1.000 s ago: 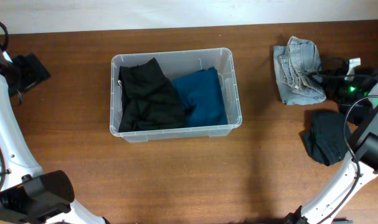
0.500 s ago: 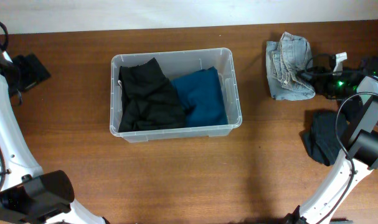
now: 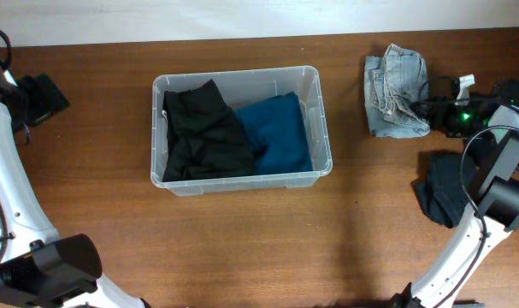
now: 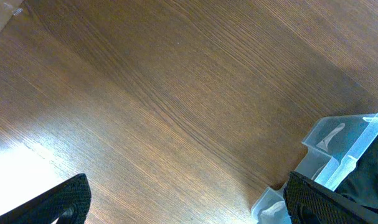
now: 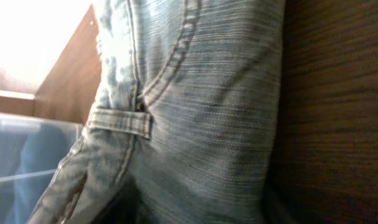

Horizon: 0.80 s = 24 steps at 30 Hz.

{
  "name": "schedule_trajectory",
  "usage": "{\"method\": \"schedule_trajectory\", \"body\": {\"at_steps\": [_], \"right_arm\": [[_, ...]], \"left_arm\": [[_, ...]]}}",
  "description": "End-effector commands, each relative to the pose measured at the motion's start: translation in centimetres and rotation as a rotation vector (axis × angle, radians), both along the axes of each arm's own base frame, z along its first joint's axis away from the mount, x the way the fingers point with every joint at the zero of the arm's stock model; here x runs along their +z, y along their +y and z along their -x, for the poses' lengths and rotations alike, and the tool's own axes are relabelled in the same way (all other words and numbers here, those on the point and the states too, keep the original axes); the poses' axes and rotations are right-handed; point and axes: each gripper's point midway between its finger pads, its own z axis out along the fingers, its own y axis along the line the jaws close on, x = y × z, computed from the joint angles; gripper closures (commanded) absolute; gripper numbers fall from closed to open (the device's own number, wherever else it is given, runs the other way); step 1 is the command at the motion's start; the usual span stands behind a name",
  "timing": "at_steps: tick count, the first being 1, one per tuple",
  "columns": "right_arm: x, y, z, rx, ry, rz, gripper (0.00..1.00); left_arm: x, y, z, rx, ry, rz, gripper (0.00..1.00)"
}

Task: Pack container
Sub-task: 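Lower the right gripper and grasp the light-blue jeans' edge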

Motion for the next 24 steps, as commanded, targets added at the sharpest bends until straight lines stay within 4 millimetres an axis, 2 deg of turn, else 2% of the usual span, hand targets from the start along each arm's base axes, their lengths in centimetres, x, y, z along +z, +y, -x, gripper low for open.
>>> {"method": "schedule_trajectory", "body": {"at_steps": [1, 6, 9, 14, 21, 24], "right_arm": [[-3.7, 0.9, 0.9, 0.001, 0.098, -0.008, 0.54], [-3.5, 0.6, 0.7, -0.039, 0.118, -0.041, 0.56], [-3.1, 0.1, 0.4, -0.079, 0.122, -0.073, 0.65], [-1.1, -0.4, -0.1, -0.076, 0.035, -0.170, 0.67], [-0.2, -1.4, 0.0, -0.099, 0.018, -0.219, 0.91], [-0.2, -1.4, 0.1, -0.100, 0.020, -0.220, 0.96]], "left_arm": [[1.3, -0.2, 0.3, 0.007, -0.037, -0.003, 0.01], [1.3, -0.2, 0.3, 0.007, -0.037, -0.003, 0.01], [1.3, -0.2, 0.3, 0.007, -0.037, -0.003, 0.00], [1.3, -0.2, 0.3, 0.007, -0.037, -0.003, 0.00], [1.3, -0.2, 0.3, 0.007, -0.037, -0.003, 0.00], [1.3, -0.2, 0.3, 0.007, -0.037, -0.003, 0.01]]}}
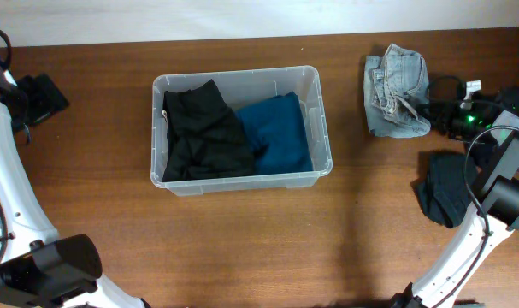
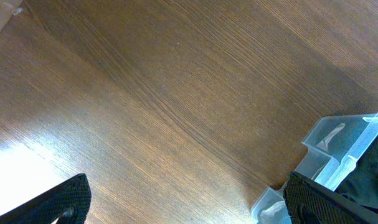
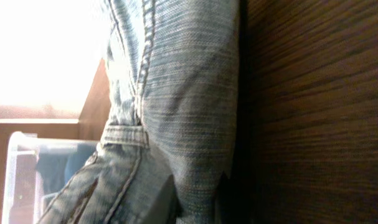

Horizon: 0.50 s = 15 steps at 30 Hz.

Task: Pack container
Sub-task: 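Lower the right gripper and grasp the light-blue jeans' edge, then lift the light-blue jeans with the right gripper and carry them left over the box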

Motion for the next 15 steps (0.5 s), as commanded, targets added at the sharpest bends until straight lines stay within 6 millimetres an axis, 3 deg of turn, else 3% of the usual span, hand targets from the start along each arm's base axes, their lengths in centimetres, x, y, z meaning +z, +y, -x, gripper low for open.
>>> {"method": "schedule_trajectory", "body": {"at_steps": [1, 5, 8, 15], "right_arm": [[-0.4, -0.3, 0.3, -0.005, -0.001, -0.030, 0.96], [-0.3, -0.2, 0.3, -0.002, -0.004, -0.035, 0.96], [0.9, 0.2, 0.2, 0.017, -0.056, -0.091, 0.96], [7.5, 0.8, 0.0, 0.112, -0.287, -0.296, 0.96]], "left_arm": [[1.3, -0.2, 0.3, 0.007, -0.037, -0.003, 0.01], [1.3, -0.2, 0.3, 0.007, -0.037, -0.003, 0.01], [1.3, -0.2, 0.3, 0.007, -0.037, -0.003, 0.01], [1.3, -0.2, 0.3, 0.007, -0.037, -0.003, 0.01]]}}
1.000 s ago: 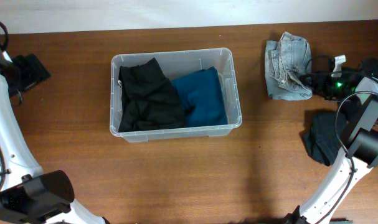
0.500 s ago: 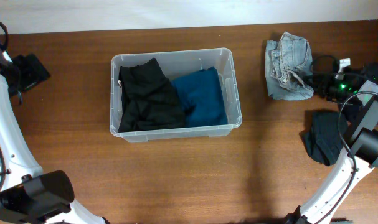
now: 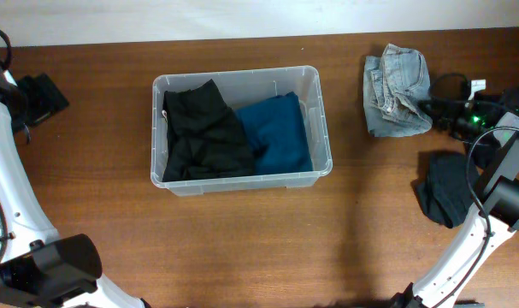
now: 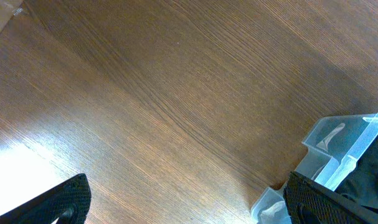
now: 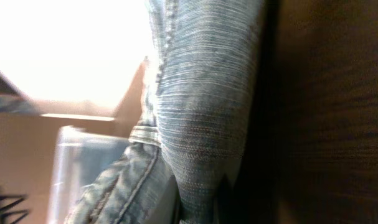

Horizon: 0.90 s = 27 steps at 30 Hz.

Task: Pack container
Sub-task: 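Lift the light-blue jeans with the right gripper and carry them left over the box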

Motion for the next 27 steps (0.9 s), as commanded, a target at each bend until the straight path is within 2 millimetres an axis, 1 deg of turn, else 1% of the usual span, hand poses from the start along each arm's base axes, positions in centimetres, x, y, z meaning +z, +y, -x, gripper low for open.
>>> {"method": "schedule_trajectory", "body": {"at_steps": [1, 4, 8, 12, 16, 20, 22, 25, 27], "right_arm": [[5.8, 0.5, 0.0, 0.089, -0.209, -0.178, 0.96], [7.3, 0.4, -0.2, 0.088, -0.193, -0.200, 0.96], [10.0, 0.5, -0.1, 0.090, -0.205, -0.192, 0.96], [14.1, 1.0, 0.6, 0.096, -0.240, -0.164, 0.96], [19.3, 2.3, 2.1, 0.103, -0.263, -0.145, 0.96], [24.8, 4.6, 4.4, 0.117, -0.277, -0.136, 0.96], [27.4, 6.2, 5.8, 0.133, -0.289, -0.128, 0.96], [30.7, 8.8, 7.7, 0.163, -0.305, -0.118, 0.96], [32.5, 10.9, 9.0, 0.192, -0.312, -0.110, 0.96]], "left_arm": [[1.3, -0.2, 0.3, 0.007, -0.037, -0.003, 0.01], [1.3, -0.2, 0.3, 0.007, -0.037, -0.003, 0.01], [1.3, -0.2, 0.3, 0.007, -0.037, -0.003, 0.01], [1.3, -0.2, 0.3, 0.007, -0.037, -0.003, 0.01], [1.3, -0.2, 0.3, 0.007, -0.037, -0.003, 0.01], [1.3, -0.2, 0.3, 0.007, -0.037, -0.003, 0.00], [1.3, -0.2, 0.3, 0.007, -0.037, -0.003, 0.01], [1.3, -0.2, 0.3, 0.007, -0.037, -0.004, 0.00], [1.3, -0.2, 0.3, 0.007, -0.037, -0.003, 0.01]]}}
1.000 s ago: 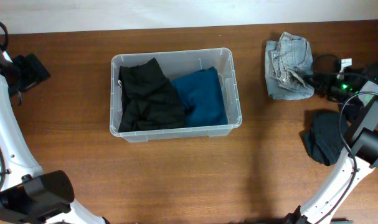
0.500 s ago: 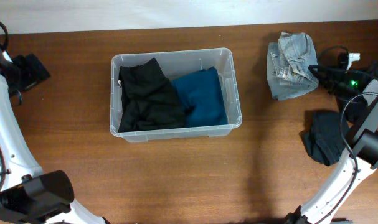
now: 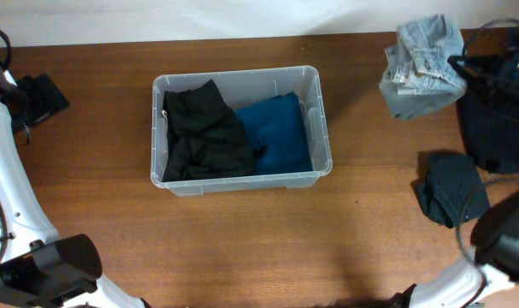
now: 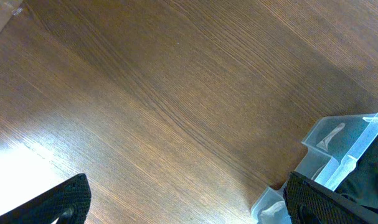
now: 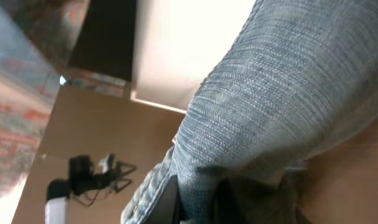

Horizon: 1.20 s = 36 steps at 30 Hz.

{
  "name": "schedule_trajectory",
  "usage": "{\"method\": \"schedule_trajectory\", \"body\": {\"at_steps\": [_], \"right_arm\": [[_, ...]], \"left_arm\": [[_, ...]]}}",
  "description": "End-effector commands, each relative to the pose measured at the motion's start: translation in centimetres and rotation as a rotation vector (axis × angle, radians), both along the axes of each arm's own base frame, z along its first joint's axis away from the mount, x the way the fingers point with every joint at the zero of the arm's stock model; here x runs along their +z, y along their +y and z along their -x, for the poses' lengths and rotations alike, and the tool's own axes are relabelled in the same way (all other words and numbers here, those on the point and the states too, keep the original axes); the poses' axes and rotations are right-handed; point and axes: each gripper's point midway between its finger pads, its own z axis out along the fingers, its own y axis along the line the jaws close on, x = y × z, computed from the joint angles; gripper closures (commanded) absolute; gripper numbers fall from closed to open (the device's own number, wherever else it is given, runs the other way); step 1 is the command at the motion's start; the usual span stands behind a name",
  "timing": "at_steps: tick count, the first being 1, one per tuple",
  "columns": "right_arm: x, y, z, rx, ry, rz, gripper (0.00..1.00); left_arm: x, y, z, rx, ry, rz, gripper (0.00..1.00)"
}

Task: Pack container
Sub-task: 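Lift the light-blue jeans with the right gripper and carry them left over the box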

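Note:
A clear plastic container [image 3: 327, 128] sits mid-table with a black garment [image 3: 203, 130] on its left side and a blue garment [image 3: 280, 133] on its right. Light denim jeans [image 3: 421, 67] hang lifted above the far right of the table, bunched, with my right gripper [image 5: 198, 190] shut on a fold of the jeans [image 5: 282, 106]. The right arm [image 3: 498, 94] rises behind them. My left gripper [image 4: 185, 199] is open over bare wood at the far left, the container corner [image 4: 338, 149] beside its right finger.
A dark crumpled garment [image 3: 450, 190] lies on the table at the right, below the lifted jeans. The left arm's base [image 3: 37, 98] sits at the table's left edge. Bare wood [image 3: 242, 248] runs along the front of the container.
My right gripper has lifted the jeans off the table; they now hang higher and further toward the back right. The left arm has not moved.
The jeans lay flat at the back right with my right gripper at their right edge. Then a fold was between the shut fingers, the jeans still on the table. Now they hang in the air. The left gripper stayed open throughout.

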Motion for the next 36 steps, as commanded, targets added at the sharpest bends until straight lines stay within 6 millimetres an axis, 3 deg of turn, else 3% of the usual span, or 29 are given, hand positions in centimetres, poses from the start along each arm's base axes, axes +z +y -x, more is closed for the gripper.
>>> {"method": "schedule_trajectory", "body": {"at_steps": [1, 6, 15, 19, 24, 36], "right_arm": [[6.1, 4.7, 2.9, 0.110, -0.135, -0.004, 0.96], [7.3, 10.0, 4.1, 0.185, -0.129, 0.066, 0.96], [4.6, 20.3, 3.8, 0.349, -0.056, 0.199, 0.96], [4.1, 23.7, 3.4, 0.353, -0.007, 0.235, 0.96], [2.4, 25.6, 2.1, 0.247, 0.102, 0.317, 0.96], [0.6, 28.9, 1.2, 0.225, 0.110, 0.392, 0.96]], "left_arm": [[1.3, -0.2, 0.3, 0.007, -0.037, -0.003, 0.01], [1.3, -0.2, 0.3, 0.007, -0.037, -0.003, 0.01], [1.3, -0.2, 0.3, 0.007, -0.037, -0.003, 0.00], [1.3, -0.2, 0.3, 0.007, -0.037, -0.003, 0.01], [1.3, -0.2, 0.3, 0.007, -0.037, -0.003, 0.01], [1.3, -0.2, 0.3, 0.007, -0.037, -0.003, 0.01]]}}
